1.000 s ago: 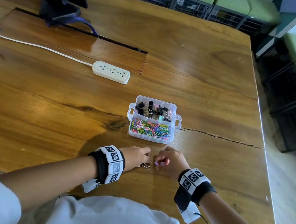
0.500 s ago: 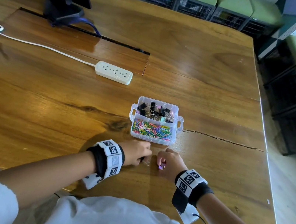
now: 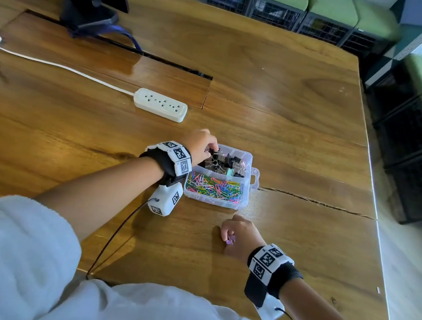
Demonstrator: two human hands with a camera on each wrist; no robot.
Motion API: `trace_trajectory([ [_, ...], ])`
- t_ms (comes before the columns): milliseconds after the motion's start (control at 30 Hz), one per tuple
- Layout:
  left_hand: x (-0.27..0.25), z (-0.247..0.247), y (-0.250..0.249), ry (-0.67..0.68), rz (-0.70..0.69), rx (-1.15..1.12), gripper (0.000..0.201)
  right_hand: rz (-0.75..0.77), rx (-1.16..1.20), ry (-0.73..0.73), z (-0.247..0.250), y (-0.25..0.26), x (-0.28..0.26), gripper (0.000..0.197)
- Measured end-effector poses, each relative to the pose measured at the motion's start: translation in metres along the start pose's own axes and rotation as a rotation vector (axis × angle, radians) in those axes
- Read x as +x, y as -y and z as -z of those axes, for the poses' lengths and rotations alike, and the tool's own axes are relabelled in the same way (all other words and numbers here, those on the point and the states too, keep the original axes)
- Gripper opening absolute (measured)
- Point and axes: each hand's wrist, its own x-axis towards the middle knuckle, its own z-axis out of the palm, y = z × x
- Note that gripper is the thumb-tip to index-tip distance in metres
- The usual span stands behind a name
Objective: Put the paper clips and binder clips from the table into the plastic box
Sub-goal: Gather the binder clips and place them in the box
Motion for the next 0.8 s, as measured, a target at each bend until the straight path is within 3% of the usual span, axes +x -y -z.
trace_trajectory([
  [133, 0.001, -0.013, 0.007, 0.023, 0.036, -0.053, 0.030, 0.002, -0.014, 0.003, 0.001, 0.000, -0.001, 0.020],
  [267, -0.006, -0.021, 0.016, 0.042, -0.018, -0.034, 0.036, -0.001, -0.011, 0.017, 0.002, 0.000, 0.001, 0.022],
  [467, -0.023, -0.031, 0.019, 0.277, -0.153, 0.290, 0.058, 0.048, -0.050, 0.031, 0.002, 0.000, 0.001, 0.018],
  [633, -0.022, -0.041, 0.016, 0.218, -0.144, 0.450, 0.056, 0.017, -0.030, -0.001, 0.001, -0.007, 0.003, 0.020],
  [800, -0.023, -0.040, 0.013, 0.116, -0.087, 0.315, 0.040, 0.062, 0.035, -0.074, 0.018, -0.002, -0.001, 0.016],
])
